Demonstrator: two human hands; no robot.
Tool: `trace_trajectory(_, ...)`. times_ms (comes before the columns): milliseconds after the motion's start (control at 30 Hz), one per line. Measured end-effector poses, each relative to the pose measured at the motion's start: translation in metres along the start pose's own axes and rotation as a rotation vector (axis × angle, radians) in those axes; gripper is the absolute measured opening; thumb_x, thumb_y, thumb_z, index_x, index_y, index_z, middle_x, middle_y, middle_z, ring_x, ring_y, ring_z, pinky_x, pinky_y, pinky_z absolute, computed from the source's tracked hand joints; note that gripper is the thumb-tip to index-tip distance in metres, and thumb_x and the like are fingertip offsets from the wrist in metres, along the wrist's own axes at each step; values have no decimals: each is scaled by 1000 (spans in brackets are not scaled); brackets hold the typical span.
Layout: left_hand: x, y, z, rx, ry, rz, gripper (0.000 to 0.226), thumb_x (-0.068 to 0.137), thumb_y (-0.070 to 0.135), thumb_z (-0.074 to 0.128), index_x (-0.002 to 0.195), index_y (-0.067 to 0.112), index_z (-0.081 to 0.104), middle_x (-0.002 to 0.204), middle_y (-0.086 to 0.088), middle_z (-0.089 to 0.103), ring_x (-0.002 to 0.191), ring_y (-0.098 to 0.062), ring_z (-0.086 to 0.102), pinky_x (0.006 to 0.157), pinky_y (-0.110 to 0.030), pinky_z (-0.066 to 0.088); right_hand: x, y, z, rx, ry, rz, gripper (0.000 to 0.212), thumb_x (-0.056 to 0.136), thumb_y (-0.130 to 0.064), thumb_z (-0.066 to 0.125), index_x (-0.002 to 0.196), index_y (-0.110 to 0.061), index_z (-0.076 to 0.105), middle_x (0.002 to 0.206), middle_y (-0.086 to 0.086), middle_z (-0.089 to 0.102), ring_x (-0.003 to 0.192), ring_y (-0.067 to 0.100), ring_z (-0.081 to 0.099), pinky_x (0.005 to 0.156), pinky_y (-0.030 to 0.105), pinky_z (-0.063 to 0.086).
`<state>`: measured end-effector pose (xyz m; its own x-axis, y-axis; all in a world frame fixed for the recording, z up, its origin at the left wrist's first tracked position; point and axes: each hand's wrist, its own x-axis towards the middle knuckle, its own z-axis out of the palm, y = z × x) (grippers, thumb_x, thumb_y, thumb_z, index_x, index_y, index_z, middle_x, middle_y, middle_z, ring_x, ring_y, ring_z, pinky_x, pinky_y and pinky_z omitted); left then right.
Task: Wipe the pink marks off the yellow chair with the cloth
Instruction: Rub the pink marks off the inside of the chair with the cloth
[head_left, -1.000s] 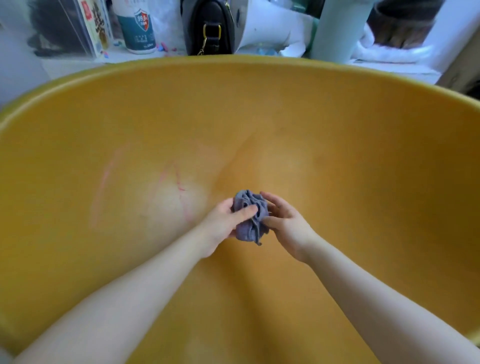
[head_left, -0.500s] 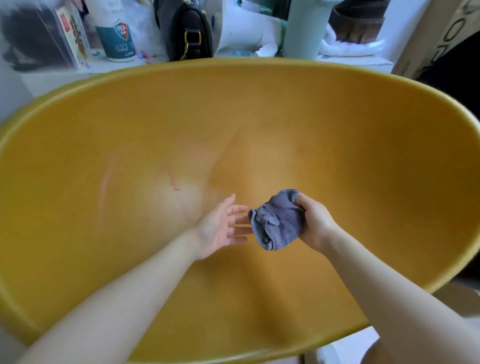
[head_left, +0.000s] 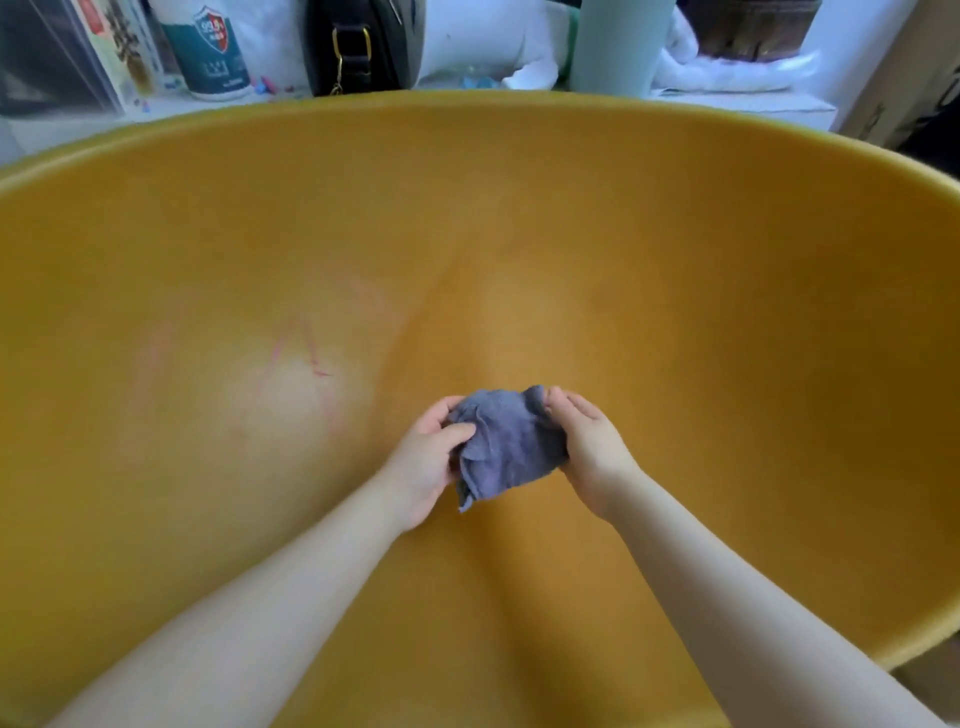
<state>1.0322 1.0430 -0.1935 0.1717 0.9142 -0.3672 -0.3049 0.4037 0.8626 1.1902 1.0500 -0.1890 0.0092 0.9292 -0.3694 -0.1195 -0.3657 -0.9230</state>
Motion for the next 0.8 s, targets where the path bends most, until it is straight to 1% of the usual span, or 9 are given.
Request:
trace_trajectory(67, 9, 3, 3, -13, 46, 53, 32, 94, -10, 33, 95, 12, 57, 93, -9, 63, 84, -18, 60, 80, -31, 47, 7, -2, -9, 95, -171, 53, 23, 95, -26, 51, 106, -8, 60, 97, 5, 67, 87, 20, 63, 75, 30, 48)
trace_trajectory(133, 15, 5, 9, 75, 78, 93, 29, 94, -9, 36, 94, 13, 57, 93, -8, 63, 85, -16, 59, 81, -27, 47, 15, -4, -19, -24, -280, 26, 21, 92, -15, 56, 108, -3, 61, 96, 10, 66, 81, 23, 61, 67, 29, 47)
trace_trajectory(233, 23, 4, 22, 310, 312, 156, 14, 92, 2, 53, 97, 15, 53, 90, 2, 57, 77, -6, 55, 60, -10, 47, 26, -11, -26, 90, -430, 43, 19, 89, -10, 57, 104, 0, 62, 93, 15, 68, 81, 23, 64, 72, 30, 51)
trace_trajectory(300, 26, 3, 32, 370, 476, 146, 9, 92, 10, 56, 97, 15, 52, 86, 2, 54, 71, -6, 51, 51, -14, 42, 30, -16, -27, 200, -427, 27, 16, 90, -10, 54, 103, -3, 61, 94, 13, 68, 80, 20, 66, 72, 27, 54)
trace_trajectory(467, 21, 14, 60, 210, 331, 65, 30, 101, 21, 36, 94, 15, 64, 91, -6, 65, 81, -17, 59, 72, -29, 46, 28, -19, -11, 335, -561, -9, 16, 80, -14, 61, 93, -9, 53, 90, 9, 61, 79, 18, 61, 73, 32, 53)
trace_trajectory(533, 24, 22, 57, -10, 213, 41, 40, 102, 26, 25, 101, 15, 63, 101, -5, 65, 93, -15, 60, 93, -33, 41, 30, -22, -4, 249, -509, -91, 11, 84, -13, 62, 85, -13, 51, 87, 3, 58, 70, 7, 58, 64, 21, 51)
trace_trajectory(600, 30, 27, 45, 1, 164, 4, 44, 101, 30, 20, 104, 15, 61, 104, -6, 65, 97, -17, 59, 96, -32, 38, 39, -25, 3, 122, -380, -170, 11, 90, -9, 59, 85, -13, 50, 80, 0, 56, 60, 2, 54, 52, 15, 45)
trace_trajectory(700, 47, 25, 32, 364, 228, 20, 28, 101, 24, 35, 109, 14, 60, 113, -6, 64, 106, -19, 57, 98, -32, 40, 57, -26, 13, 12, -254, -197, 9, 92, -12, 56, 84, -14, 52, 72, 0, 56, 61, 8, 52, 53, 19, 43)
trace_trajectory(800, 68, 35, 23, 747, 271, 213, 20, 99, 20, 43, 107, 16, 60, 108, -3, 60, 102, -18, 55, 92, -28, 38, 86, -39, 23, -226, -8, -326, 13, 89, -17, 60, 78, -17, 53, 70, -4, 57, 66, 14, 52, 58, 19, 40)
